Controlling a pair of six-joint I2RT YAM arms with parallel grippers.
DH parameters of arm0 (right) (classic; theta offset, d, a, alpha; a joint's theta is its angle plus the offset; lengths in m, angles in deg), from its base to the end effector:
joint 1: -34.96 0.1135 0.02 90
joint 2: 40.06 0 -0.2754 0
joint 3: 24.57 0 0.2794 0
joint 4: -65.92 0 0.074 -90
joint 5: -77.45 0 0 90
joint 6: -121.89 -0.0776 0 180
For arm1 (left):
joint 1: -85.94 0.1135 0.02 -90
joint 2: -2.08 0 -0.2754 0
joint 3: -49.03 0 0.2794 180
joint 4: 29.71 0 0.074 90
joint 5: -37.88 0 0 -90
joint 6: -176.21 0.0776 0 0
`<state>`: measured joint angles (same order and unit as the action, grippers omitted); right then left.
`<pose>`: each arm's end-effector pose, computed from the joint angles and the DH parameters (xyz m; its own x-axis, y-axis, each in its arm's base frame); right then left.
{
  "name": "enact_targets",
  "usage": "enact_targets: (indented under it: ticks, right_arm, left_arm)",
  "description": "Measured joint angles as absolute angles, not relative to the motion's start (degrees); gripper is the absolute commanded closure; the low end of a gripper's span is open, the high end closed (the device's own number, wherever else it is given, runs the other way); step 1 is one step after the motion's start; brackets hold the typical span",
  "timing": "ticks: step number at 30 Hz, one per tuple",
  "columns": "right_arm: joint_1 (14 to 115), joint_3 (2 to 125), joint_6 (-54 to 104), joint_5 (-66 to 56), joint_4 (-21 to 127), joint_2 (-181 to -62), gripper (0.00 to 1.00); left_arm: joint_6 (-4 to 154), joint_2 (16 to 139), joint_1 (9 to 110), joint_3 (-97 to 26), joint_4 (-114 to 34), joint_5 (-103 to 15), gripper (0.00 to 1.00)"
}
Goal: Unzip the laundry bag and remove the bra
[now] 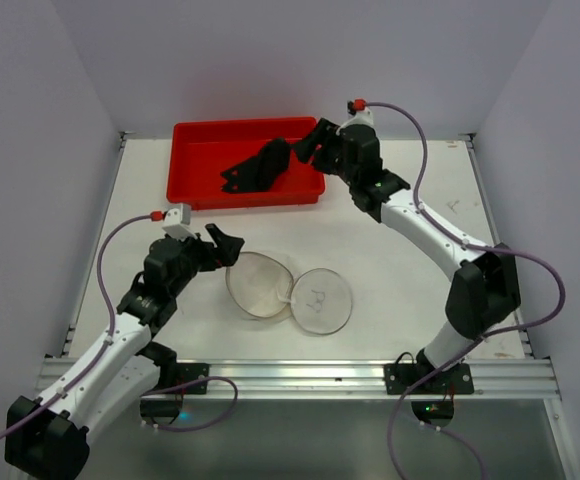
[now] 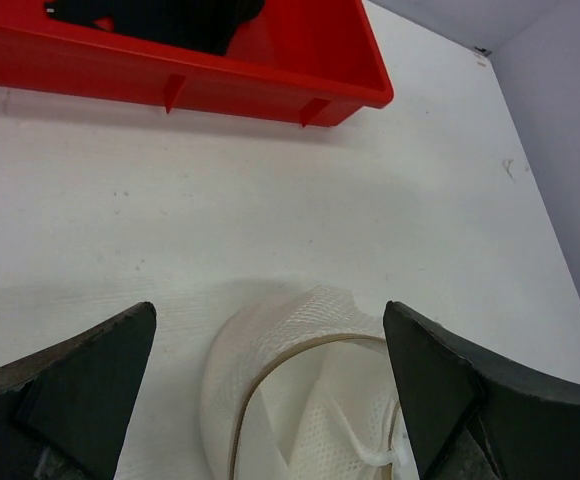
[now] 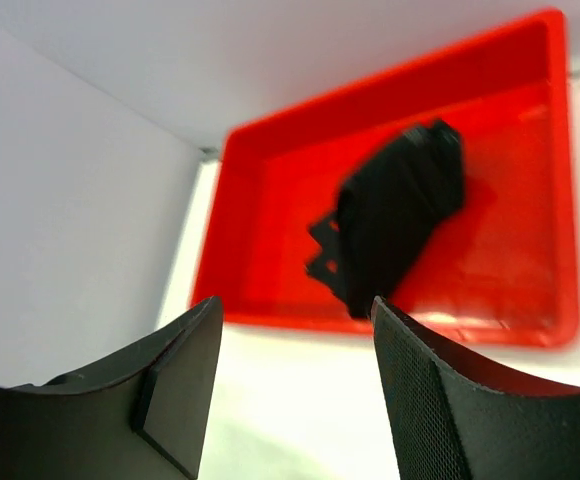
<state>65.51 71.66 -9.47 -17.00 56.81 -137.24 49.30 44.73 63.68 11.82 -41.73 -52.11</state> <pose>0.4189 0.2402 0.3557 -0.4043 0.5264 -0.7480 -0.2316 0.7322 0.6405 0.2223 -0.0910 0.2281 -0.4496 -0.4649 -0.7627 0.1362 0.8082 -0.5729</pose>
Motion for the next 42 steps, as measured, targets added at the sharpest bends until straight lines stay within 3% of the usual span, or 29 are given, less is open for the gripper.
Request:
enact_targets:
  ticks: [13, 20, 25, 30, 35, 42]
  right_arm:
    - [73.51, 59.23, -0.20, -22.40, 42.01, -124.37, 0.37]
    - [78.29, 56.36, 3.53, -26.79, 44.02, -122.12, 0.36]
    - [77.51, 70.61, 5.20, -31.71, 44.52, -137.64, 0.31]
    - [77.48, 84.34, 6.16, -33.76, 47.28, -154.60, 0.19]
    - [77.53, 92.82, 6.14, -35.34, 50.93, -166.09, 0.16]
    - [77.61, 101.43, 6.62, -42.26, 55.10, -176.08, 0.19]
  left_arm:
    - [52.85, 38.55, 63.68, 19.38, -34.69, -49.18, 0.00]
    - [53.06, 38.24, 63.68, 19.64, -32.66, -48.70, 0.00]
    - [53.04, 36.34, 63.68, 19.69, -32.87, -49.20, 0.01]
    - [53.02, 31.46, 63.68, 19.69, -34.05, -51.28, 0.00]
    - [52.95, 26.48, 63.68, 20.06, -34.51, -53.92, 0.00]
    - [52.89, 24.71, 63.68, 20.06, -36.70, -55.47, 0.00]
